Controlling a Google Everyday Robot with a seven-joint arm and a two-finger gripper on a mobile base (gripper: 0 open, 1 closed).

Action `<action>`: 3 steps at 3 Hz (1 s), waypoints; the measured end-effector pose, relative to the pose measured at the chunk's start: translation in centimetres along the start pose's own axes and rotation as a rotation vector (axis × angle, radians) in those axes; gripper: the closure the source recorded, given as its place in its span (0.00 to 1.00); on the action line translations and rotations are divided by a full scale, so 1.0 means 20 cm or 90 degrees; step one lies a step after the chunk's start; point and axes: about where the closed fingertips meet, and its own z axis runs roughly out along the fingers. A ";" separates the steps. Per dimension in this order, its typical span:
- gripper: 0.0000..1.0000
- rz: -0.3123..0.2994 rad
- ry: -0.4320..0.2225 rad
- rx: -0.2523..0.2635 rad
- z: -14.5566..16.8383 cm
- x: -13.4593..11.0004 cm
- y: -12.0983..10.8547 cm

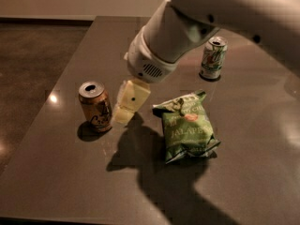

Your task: Pick orange can

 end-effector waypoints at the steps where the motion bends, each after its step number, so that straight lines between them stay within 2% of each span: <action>1: 0.00 -0.004 -0.014 -0.005 0.12 -0.08 -0.03; 3: 0.00 -0.019 -0.028 -0.026 0.24 -0.16 -0.04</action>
Offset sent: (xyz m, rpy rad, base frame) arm 0.0281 0.0616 -0.0295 0.0428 0.0257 0.0473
